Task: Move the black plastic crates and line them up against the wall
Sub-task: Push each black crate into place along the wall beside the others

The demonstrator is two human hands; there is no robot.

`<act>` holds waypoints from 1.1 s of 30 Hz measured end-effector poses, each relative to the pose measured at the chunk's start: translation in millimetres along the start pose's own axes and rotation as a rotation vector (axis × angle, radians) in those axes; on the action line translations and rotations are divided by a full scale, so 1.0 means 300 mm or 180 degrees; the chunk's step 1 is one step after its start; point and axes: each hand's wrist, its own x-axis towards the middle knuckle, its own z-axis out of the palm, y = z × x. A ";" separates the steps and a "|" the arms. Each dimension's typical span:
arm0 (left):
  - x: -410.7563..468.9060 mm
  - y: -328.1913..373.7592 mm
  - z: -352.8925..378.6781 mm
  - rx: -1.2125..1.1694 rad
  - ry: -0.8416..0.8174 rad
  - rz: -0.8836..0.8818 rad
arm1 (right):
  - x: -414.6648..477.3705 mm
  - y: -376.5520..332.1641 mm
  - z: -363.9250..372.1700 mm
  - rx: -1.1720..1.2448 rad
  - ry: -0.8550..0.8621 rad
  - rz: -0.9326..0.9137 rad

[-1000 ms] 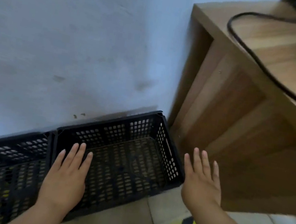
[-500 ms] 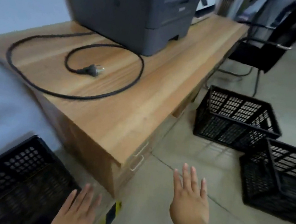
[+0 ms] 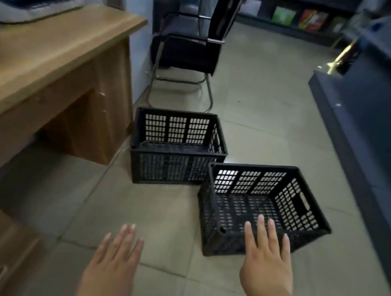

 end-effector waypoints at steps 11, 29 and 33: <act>0.650 0.405 0.159 0.0164 -0.0165 0.0632 | 0.412 0.530 0.049 0.0021 -0.0180 0.0623; 1.358 0.667 0.762 0.0522 -0.0583 -0.0123 | 1.341 0.987 0.473 -0.0181 -0.0827 0.0716; 1.385 0.675 0.891 0.0629 -0.0584 -0.0286 | 1.471 1.052 0.628 -0.0350 -0.0837 0.0592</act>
